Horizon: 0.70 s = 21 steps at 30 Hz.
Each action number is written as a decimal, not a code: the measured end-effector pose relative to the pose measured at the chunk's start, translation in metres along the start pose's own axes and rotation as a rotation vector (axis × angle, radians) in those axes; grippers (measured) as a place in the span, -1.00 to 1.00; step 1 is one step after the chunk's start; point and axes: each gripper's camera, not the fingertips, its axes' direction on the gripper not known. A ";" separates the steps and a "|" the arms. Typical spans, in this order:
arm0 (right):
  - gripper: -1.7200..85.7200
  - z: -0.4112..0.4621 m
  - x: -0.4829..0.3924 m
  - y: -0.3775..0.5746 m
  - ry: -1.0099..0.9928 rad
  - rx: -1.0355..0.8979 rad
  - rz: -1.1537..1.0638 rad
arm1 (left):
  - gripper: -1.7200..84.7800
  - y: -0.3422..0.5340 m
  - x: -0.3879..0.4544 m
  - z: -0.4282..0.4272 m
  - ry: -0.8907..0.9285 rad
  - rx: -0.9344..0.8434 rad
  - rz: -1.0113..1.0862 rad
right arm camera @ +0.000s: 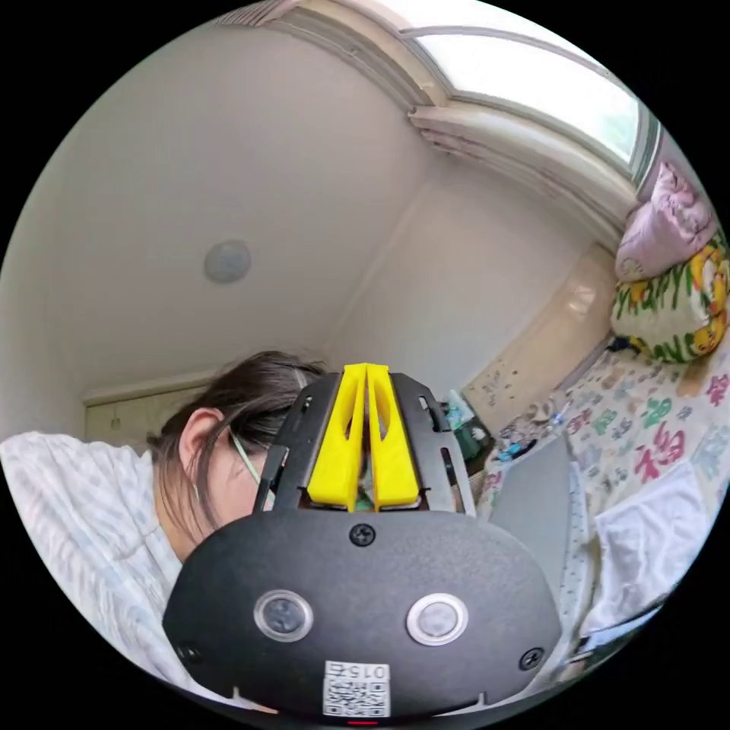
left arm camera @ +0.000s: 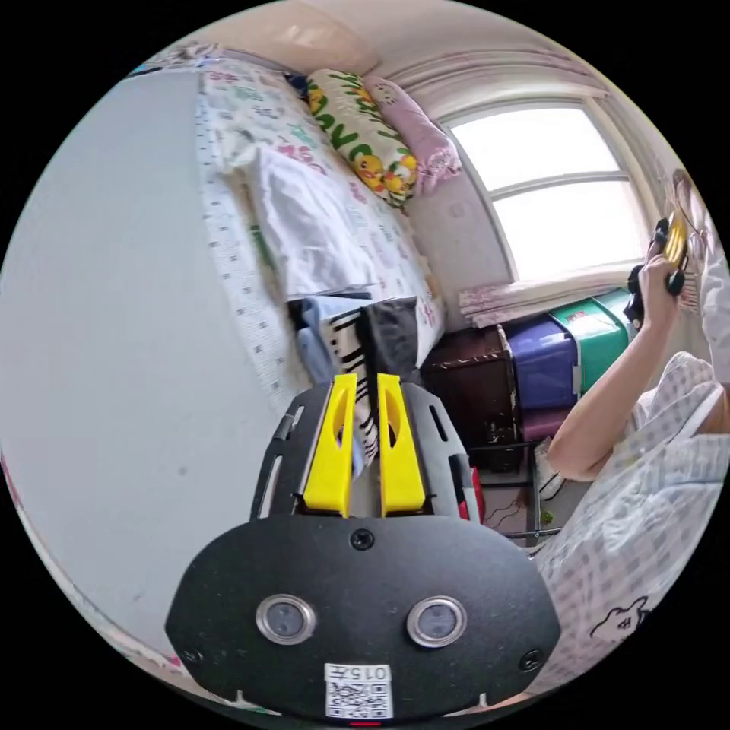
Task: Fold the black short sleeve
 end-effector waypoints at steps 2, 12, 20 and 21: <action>-0.96 -0.034 0.012 -0.004 0.156 -0.021 -0.006 | -0.83 -0.029 0.018 0.021 0.031 0.009 0.025; -0.73 -0.055 0.146 0.135 0.860 -0.925 0.169 | -0.81 -0.093 0.053 0.072 -0.066 -0.102 0.029; -0.89 -0.013 0.195 0.211 1.002 -1.252 0.108 | -0.80 -0.083 0.053 0.050 -0.132 -0.133 -0.032; -0.91 -0.022 0.197 0.202 0.993 -1.231 0.136 | -0.80 -0.084 0.055 0.047 -0.126 -0.132 -0.038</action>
